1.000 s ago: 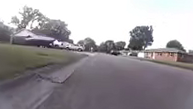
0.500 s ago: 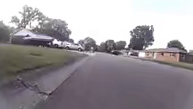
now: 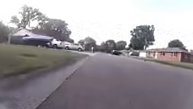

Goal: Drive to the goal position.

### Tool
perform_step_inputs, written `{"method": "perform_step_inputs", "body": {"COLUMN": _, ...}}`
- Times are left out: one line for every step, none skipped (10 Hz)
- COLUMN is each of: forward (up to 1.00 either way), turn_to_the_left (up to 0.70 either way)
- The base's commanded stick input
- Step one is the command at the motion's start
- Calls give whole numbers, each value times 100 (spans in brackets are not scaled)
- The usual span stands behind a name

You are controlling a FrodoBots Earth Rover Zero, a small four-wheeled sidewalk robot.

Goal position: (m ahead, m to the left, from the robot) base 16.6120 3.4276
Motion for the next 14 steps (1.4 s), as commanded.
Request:
{"method": "perform_step_inputs", "body": {"forward": 100, "turn_to_the_left": 0}}
{"method": "perform_step_inputs", "body": {"forward": 100, "turn_to_the_left": 0}}
{"method": "perform_step_inputs", "body": {"forward": 100, "turn_to_the_left": -31}}
{"method": "perform_step_inputs", "body": {"forward": 100, "turn_to_the_left": -38}}
{"method": "perform_step_inputs", "body": {"forward": 100, "turn_to_the_left": -24}}
{"method": "perform_step_inputs", "body": {"forward": 100, "turn_to_the_left": -13}}
{"method": "perform_step_inputs", "body": {"forward": 100, "turn_to_the_left": -2}}
{"method": "perform_step_inputs", "body": {"forward": 100, "turn_to_the_left": 0}}
{"method": "perform_step_inputs", "body": {"forward": 100, "turn_to_the_left": 0}}
{"method": "perform_step_inputs", "body": {"forward": 100, "turn_to_the_left": 0}}
{"method": "perform_step_inputs", "body": {"forward": 100, "turn_to_the_left": 0}}
{"method": "perform_step_inputs", "body": {"forward": 100, "turn_to_the_left": 0}}
{"method": "perform_step_inputs", "body": {"forward": 100, "turn_to_the_left": 0}}
{"method": "perform_step_inputs", "body": {"forward": 100, "turn_to_the_left": 0}}
